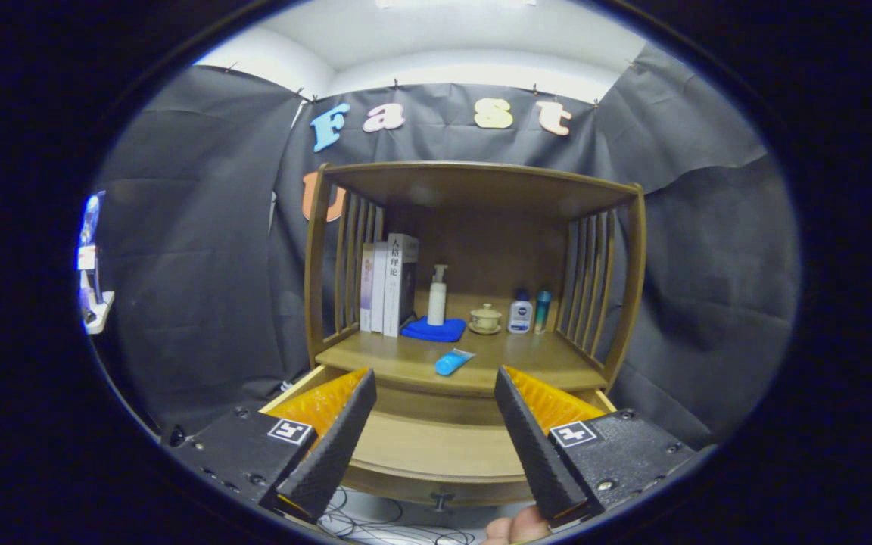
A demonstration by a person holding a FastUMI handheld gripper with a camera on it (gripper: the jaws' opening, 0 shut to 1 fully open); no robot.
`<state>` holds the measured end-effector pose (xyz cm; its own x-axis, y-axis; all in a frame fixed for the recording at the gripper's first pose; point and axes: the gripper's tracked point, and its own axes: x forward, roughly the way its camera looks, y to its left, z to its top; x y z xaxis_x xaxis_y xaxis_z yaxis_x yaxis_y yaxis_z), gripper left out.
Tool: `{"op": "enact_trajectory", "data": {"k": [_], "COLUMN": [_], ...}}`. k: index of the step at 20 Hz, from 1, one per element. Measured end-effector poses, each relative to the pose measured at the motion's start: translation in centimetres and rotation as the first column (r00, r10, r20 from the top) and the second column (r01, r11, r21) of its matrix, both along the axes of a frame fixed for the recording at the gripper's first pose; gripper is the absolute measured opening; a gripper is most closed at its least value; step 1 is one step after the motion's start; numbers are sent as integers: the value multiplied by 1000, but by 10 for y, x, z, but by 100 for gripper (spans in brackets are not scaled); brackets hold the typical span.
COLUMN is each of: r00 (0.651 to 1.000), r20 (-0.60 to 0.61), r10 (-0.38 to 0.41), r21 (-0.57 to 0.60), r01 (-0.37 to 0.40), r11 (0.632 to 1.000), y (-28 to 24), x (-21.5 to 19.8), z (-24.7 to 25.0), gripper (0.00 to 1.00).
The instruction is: Pull open the drawer, take out the items inside it, and place them on the countertop above the cabinet.
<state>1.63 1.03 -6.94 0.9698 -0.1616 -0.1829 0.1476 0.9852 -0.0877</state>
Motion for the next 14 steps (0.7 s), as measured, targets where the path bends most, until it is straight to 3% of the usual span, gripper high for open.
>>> {"op": "enact_trajectory", "data": {"k": [4,7,14], "r00": [999,995,998], "r20": [40,96,65], "r10": [11,-12,24], "r21": [26,-20,5], "r01": [-12,14,-24], "r11": [1000,1000,1000], "y": [1,-12,-1], "x": [-14,-33,-58], "z": [-25,-42,-105], "gripper": [99,99,99]}}
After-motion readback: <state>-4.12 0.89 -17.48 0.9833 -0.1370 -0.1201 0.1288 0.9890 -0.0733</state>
